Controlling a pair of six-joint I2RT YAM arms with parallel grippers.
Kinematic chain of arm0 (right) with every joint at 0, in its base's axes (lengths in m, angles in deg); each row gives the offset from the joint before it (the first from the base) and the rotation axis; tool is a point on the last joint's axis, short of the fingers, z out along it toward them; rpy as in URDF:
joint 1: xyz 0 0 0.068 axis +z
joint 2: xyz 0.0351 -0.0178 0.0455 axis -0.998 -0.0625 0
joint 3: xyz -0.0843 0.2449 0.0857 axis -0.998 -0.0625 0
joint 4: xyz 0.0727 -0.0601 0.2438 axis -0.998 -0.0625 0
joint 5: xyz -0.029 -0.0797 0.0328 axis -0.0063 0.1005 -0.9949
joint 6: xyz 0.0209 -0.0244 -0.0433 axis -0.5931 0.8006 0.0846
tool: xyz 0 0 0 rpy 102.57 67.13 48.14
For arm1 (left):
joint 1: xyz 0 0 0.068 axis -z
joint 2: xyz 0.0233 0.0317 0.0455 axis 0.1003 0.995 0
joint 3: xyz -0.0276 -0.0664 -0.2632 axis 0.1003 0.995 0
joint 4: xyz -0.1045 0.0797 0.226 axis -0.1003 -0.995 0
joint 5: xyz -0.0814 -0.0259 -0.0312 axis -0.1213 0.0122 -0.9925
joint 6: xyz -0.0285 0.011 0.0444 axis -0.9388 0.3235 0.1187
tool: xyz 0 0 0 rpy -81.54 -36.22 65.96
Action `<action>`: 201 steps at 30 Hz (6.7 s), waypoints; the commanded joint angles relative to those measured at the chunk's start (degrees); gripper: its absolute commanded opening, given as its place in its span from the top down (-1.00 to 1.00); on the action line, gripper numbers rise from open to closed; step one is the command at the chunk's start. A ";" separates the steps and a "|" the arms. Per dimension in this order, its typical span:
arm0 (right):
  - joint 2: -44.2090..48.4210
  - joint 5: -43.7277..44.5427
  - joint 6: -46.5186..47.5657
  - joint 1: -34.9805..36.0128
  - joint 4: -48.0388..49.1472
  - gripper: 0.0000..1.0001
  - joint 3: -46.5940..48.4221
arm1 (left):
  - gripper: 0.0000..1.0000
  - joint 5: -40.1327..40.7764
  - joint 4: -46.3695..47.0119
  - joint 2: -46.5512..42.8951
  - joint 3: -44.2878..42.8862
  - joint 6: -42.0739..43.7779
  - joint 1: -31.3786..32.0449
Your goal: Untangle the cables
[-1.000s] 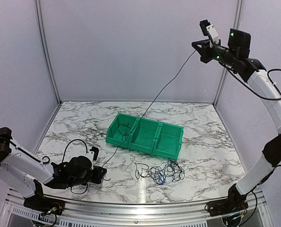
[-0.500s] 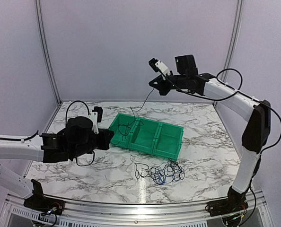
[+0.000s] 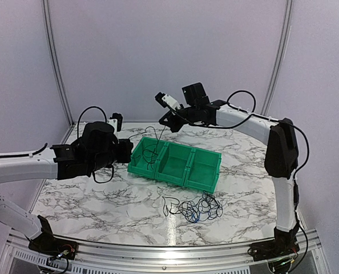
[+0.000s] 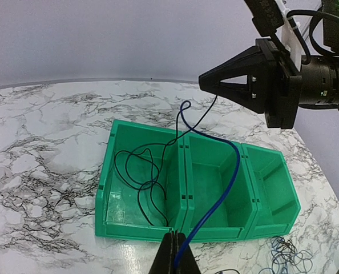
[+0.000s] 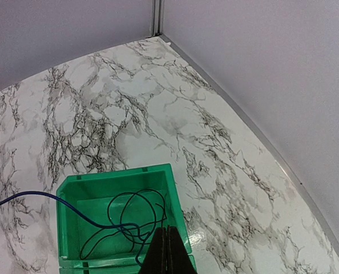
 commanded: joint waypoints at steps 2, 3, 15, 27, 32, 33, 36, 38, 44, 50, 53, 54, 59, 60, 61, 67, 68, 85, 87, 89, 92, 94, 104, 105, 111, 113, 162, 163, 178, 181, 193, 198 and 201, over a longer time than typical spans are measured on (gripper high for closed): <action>-4.46 -1.30 -2.44 1.14 -2.18 0.55 5.23 | 1.00 -1.28 -2.11 2.55 -1.67 1.28 -1.65; -4.45 -1.16 -2.39 1.08 -2.60 0.38 5.70 | 1.00 -1.54 -2.11 2.97 -1.66 1.19 -1.75; 12.55 -2.33 -1.93 -0.06 -2.29 -0.16 -2.94 | 1.00 -3.82 -0.88 8.32 -2.02 0.90 -3.36; 40.85 -4.27 5.04 -5.56 4.54 -0.19 -35.41 | 1.00 -6.36 0.57 23.71 -10.93 1.38 -6.19; 47.42 -7.16 6.36 -8.13 6.26 -0.22 -44.92 | 1.00 -6.92 0.70 32.27 -17.56 1.07 -7.99; 48.17 -7.77 6.61 -8.16 6.36 -0.22 -46.22 | 1.00 -7.06 0.76 33.93 -18.92 1.27 -8.20; 50.64 -9.45 6.85 -8.33 8.43 -0.21 -50.62 | 1.00 -7.28 -0.24 38.02 -22.56 1.47 -8.54; 51.77 -10.80 6.59 -8.78 9.82 -0.21 -52.65 | 1.00 -7.77 -0.78 38.97 -23.41 1.00 -8.57; 53.03 -12.41 6.25 -10.10 12.93 -0.21 -56.16 | 0.54 -8.63 -0.73 35.65 -20.81 1.03 -8.54; 53.49 -13.20 7.72 -10.19 14.68 -0.23 -59.98 | 0.10 -8.69 -0.44 26.81 -16.87 2.23 -8.26; 53.20 -13.13 9.06 -10.19 15.52 -0.24 -61.45 | -0.01 -9.27 -0.39 22.93 -15.16 3.40 -8.11; 52.96 -13.37 9.40 -10.19 15.66 -0.24 -61.89 | -0.02 -9.71 -0.43 21.81 -14.66 3.86 -8.00; 51.06 -17.16 13.32 -10.19 14.28 -0.23 -63.26 | 0.00 -13.57 -0.44 16.38 -10.39 7.54 -3.35; 50.44 -18.47 14.51 -10.14 13.32 -0.21 -63.24 | 0.01 -14.84 -0.25 15.31 -9.30 8.49 -1.52; 49.96 -19.59 15.62 -10.11 12.28 -0.20 -63.02 | 0.01 -16.35 -0.06 14.44 -8.09 9.75 0.24; 47.20 -19.99 20.77 -7.32 8.25 -0.12 -62.42 | 0.06 -27.62 -2.54 11.73 -1.83 5.46 5.43; 46.71 -19.39 21.60 -6.42 7.90 -0.12 -62.36 | 0.06 -27.84 -2.54 11.52 -0.48 3.84 6.07; 36.99 -17.03 25.93 4.36 4.89 -0.18 -61.34 | -0.03 -32.42 13.87 20.99 6.95 -15.83 9.40; 35.61 -17.88 25.27 5.26 5.44 -0.21 -61.32 | -0.03 -31.92 14.63 22.19 6.60 -17.16 9.43; 34.24 -17.47 25.31 6.69 5.81 -0.22 -61.39 | 0.00 -30.43 15.04 23.03 6.31 -18.33 9.36; 32.68 -15.26 24.88 9.04 6.84 -0.23 -61.32 | 0.03 -28.10 15.89 24.17 5.97 -19.85 9.27; 31.93 -14.34 24.50 10.07 7.83 -0.24 -61.38 | 0.04 -27.05 16.69 24.93 5.55 -20.21 9.25; 26.02 -11.84 23.20 12.35 8.46 -0.22 -60.24 | 0.32 -25.79 18.81 30.68 1.79 -21.41 7.20; 25.49 -10.77 22.87 12.33 8.73 -0.20 -60.17 | 0.40 -25.82 18.89 30.91 1.78 -21.53 7.11; 22.39 -5.51 22.15 12.40 8.63 0.17 -58.89 | 0.82 -24.57 18.86 25.90 4.00 -19.85 6.92; 21.32 -5.18 22.36 12.40 7.83 0.38 -58.23 | 0.92 -23.30 18.50 20.32 6.19 -18.79 6.52; 13.24 -1.76 21.38 10.95 3.51 1.00 -54.86 | 1.00 24.60 -30.98 -44.25 -15.51 9.73 4.86; 13.23 -1.82 21.44 10.93 3.44 1.00 -54.94 | 1.00 24.91 -31.02 -44.66 -15.69 9.94 4.86; 11.20 -1.45 20.90 10.05 1.64 0.63 -54.11 | 1.00 28.52 -35.94 -39.87 -34.54 18.97 4.86; 11.74 -1.75 20.95 9.86 1.65 0.69 -54.33 | 1.00 27.62 -35.81 -38.68 -32.36 18.13 4.86; 12.65 -2.54 20.54 8.11 2.05 0.80 -55.01 | 1.00 28.04 -36.18 -35.14 -31.88 21.67 4.86; 12.09 -2.69 20.52 7.94 1.76 0.81 -54.65 | 1.00 31.58 -35.69 -31.82 -49.41 30.17 4.86; 11.73 -2.68 20.61 7.88 1.55 0.85 -54.40 | 1.00 31.09 -35.60 -28.03 -55.25 33.55 4.86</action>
